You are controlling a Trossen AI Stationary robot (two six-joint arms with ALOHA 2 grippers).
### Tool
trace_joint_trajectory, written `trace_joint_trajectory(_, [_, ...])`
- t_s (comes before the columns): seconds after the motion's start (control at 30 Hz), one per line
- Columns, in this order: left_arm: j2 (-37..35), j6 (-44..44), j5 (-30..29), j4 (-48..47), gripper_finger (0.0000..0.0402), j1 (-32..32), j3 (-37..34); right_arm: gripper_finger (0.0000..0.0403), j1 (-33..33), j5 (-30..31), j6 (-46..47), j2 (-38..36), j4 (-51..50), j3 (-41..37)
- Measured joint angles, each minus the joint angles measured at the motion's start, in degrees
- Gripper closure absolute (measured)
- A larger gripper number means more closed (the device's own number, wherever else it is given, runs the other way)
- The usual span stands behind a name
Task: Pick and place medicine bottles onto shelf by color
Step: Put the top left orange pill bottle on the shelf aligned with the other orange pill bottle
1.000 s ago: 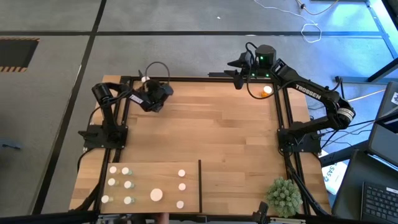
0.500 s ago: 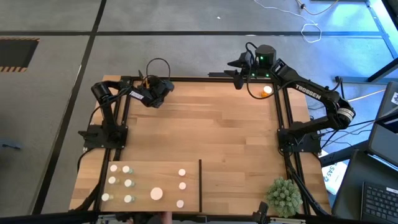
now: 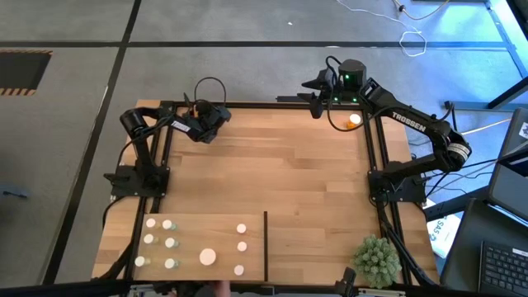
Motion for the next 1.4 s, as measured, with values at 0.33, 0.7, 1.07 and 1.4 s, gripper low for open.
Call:
trace_joint_trajectory(0.33, [0.0, -3.1, 2.1, -3.8, 0.0064, 0.0, 1.1, 0.0189, 0.0, 0.0, 0.0, 0.0, 0.0, 0.0])
trace_joint_trajectory(0.7, [0.0, -18.3, 3.8, -25.0, 0.0064, -0.3, 7.8, 0.0189, 0.0, 0.0, 0.0, 0.0, 0.0, 0.0])
trace_joint_trajectory(1.07, [-0.5, -24.4, 10.9, -28.6, 0.0064, 0.4, 8.3, 0.0189, 0.0, 0.0, 0.0, 0.0, 0.0, 0.0])
trace_joint_trajectory(1.4, [-1.5, -25.5, 15.7, -30.0, 0.0064, 1.0, 8.4, 0.0189, 0.0, 0.0, 0.0, 0.0, 0.0, 0.0])
